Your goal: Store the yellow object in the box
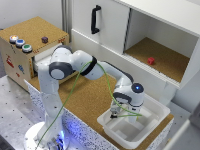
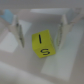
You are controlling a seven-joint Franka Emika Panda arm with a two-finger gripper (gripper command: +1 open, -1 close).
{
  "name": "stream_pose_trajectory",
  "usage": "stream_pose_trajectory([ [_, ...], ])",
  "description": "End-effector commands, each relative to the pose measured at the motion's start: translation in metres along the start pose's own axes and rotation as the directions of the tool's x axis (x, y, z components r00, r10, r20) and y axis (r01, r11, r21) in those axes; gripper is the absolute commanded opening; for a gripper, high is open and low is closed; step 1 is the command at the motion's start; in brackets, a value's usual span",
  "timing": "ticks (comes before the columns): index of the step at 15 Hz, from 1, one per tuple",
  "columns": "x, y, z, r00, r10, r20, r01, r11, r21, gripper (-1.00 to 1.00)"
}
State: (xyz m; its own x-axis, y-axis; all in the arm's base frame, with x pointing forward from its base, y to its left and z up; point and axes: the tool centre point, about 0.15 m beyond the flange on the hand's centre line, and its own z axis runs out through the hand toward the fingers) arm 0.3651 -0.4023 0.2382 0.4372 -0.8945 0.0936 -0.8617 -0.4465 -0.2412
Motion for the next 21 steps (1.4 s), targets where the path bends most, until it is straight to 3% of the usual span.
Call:
stream_pose_trajectory([
  [1, -0.02, -0.026, -0.036, 0.996, -0.047, -0.072, 0.048, 0.999, 0.006, 1.0],
  [2, -0.024, -0.032, -0.048, 0.997, -0.028, -0.075, 0.031, 0.998, 0.05, 1.0],
  [3, -0.026, -0.042, -0.065, 0.993, -0.045, -0.108, 0.051, 0.997, 0.057, 1.0],
  [4, -0.031, -0.063, -0.098, 0.978, -0.098, -0.185, 0.109, 0.993, 0.05, 1.0],
  [5, -0.035, -0.079, -0.122, 0.959, -0.154, -0.236, 0.167, 0.985, 0.037, 1.0],
  [7, -0.043, -0.108, -0.143, 0.92, -0.309, -0.242, 0.305, 0.951, -0.056, 1.0],
  [8, -0.051, -0.12, -0.142, 0.892, -0.401, -0.208, 0.382, 0.915, -0.126, 1.0],
  [9, -0.062, -0.126, -0.137, 0.878, -0.45, -0.164, 0.432, 0.892, -0.136, 1.0],
  [12, -0.109, -0.128, -0.113, 0.844, -0.534, -0.049, 0.528, 0.844, -0.097, 1.0],
  [17, -0.183, -0.15, -0.094, 0.77, -0.638, 0.028, 0.638, 0.768, -0.052, 1.0],
  [21, -0.241, -0.182, -0.102, 0.666, -0.743, 0.067, 0.746, 0.664, -0.063, 1.0],
])
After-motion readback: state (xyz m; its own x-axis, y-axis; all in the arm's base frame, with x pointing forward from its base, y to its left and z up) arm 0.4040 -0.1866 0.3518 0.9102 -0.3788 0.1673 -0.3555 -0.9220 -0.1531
